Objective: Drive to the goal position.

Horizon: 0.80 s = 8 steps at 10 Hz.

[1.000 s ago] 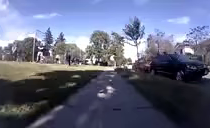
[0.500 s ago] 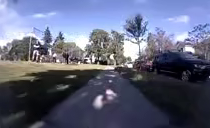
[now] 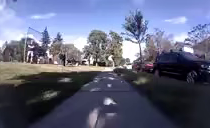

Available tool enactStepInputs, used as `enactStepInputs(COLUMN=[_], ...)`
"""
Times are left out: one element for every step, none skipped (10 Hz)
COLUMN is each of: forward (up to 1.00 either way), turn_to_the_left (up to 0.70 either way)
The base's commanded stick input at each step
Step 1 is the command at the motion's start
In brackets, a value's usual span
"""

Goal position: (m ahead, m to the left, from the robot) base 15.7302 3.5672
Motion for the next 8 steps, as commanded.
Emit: enactStepInputs(forward=[1.00, 1.00, 1.00, 1.00, 1.00, 1.00, 1.00, 1.00], turn_to_the_left=[-0.04, -0.12, -0.28, -0.01, -0.01, -0.01, -0.01, -0.01])
